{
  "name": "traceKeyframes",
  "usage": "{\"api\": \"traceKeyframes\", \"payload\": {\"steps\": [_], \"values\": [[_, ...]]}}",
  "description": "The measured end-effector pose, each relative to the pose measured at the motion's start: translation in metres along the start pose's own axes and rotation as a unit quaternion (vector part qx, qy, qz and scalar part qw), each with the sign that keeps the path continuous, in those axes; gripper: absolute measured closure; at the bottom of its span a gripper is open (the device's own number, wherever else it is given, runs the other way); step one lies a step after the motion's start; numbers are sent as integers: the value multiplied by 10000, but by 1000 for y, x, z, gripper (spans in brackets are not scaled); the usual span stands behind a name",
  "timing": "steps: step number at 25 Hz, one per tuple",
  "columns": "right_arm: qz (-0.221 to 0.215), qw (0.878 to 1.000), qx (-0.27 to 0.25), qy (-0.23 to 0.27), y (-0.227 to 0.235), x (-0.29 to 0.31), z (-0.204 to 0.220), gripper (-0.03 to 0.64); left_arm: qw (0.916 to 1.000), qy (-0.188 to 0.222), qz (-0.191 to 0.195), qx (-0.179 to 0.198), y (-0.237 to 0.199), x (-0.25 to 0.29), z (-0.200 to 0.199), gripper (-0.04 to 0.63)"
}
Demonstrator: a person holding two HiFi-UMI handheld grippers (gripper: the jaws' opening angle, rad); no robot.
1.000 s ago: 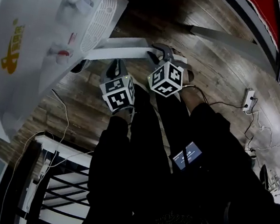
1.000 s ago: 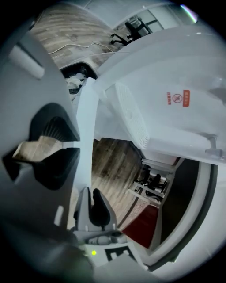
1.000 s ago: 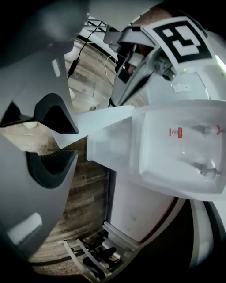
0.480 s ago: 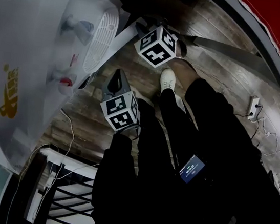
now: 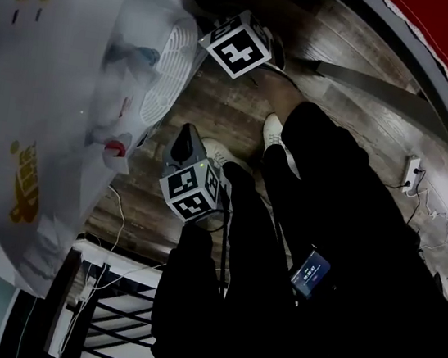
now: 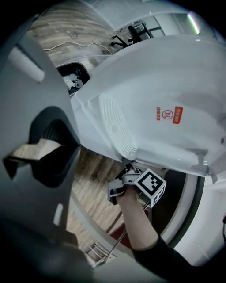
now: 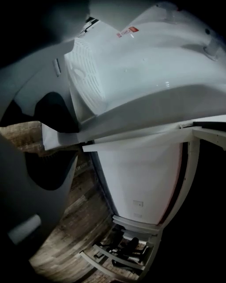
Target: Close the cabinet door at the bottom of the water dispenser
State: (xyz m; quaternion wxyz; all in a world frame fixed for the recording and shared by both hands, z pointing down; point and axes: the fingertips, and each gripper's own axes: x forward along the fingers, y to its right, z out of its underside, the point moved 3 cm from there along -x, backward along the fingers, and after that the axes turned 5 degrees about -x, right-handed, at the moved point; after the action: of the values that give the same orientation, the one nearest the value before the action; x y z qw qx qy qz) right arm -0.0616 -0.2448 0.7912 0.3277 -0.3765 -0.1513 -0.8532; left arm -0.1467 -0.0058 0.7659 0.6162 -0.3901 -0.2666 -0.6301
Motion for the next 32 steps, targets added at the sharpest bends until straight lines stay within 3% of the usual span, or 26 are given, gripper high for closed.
{"api": "traceKeyframes", "payload": {"steps": [9, 13, 16, 18, 23, 28, 32], "values": [[339, 9992, 5, 194, 18, -24, -1, 485, 9997, 202, 148, 83, 13, -3, -19, 586], [363, 9984, 266, 340, 16, -58, 10, 489, 9991, 219, 270, 233, 18, -12, -26, 586], [632, 9968, 208, 454, 7, -94, 18, 565, 9983, 210, 354, 405, 20, -22, -37, 588], [888, 9949, 62, 471, 3, -116, 18, 617, 9984, 286, 355, 327, 18, -29, -51, 588], [853, 9935, -450, 606, -30, -160, -7, 617, 9971, 539, 455, 277, 17, -58, -87, 588], [827, 9898, -544, 1023, -51, -220, -34, 617, 9942, 903, 535, 241, 28, -101, -120, 588], [743, 9865, -757, 1244, -60, -269, -61, 617, 9940, 1046, 290, 137, 37, -151, -137, 588]]}}
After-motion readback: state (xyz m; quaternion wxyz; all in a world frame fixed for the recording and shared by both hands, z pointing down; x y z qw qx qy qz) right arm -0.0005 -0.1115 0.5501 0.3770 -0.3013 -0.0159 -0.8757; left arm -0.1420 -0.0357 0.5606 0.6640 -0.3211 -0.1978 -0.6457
